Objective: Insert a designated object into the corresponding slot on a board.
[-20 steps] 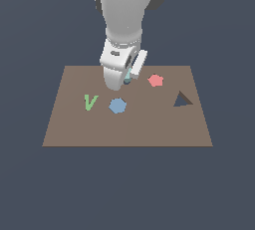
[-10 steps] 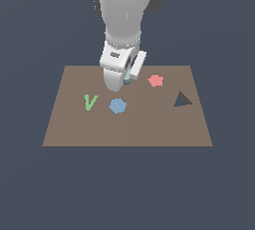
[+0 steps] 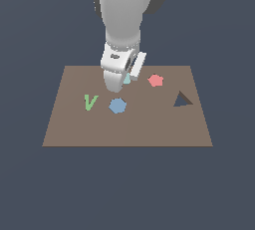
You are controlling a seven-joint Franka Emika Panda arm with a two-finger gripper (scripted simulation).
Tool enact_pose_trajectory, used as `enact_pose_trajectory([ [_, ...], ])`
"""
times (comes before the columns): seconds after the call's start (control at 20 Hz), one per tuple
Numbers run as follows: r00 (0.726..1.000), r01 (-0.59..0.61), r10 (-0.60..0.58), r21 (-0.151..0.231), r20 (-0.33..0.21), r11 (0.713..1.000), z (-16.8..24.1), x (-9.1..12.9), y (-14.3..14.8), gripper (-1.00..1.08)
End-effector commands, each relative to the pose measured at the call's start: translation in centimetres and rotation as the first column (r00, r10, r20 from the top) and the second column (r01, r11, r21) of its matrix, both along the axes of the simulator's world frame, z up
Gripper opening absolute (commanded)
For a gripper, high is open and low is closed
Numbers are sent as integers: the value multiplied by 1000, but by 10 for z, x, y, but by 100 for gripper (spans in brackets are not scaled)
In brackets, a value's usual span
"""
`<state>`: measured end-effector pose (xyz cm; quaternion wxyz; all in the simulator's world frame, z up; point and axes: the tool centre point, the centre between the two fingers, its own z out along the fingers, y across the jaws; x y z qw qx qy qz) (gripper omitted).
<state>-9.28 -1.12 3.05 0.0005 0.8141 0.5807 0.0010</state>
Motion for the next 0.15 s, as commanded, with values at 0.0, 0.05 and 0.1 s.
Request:
enact_pose_trajectory([
  [0.0, 1000, 0, 0, 0, 0, 1000, 0, 0, 0, 100],
  [0.05, 1000, 0, 0, 0, 0, 1000, 0, 0, 0, 100],
  [0.1, 1000, 0, 0, 0, 0, 1000, 0, 0, 0, 100],
])
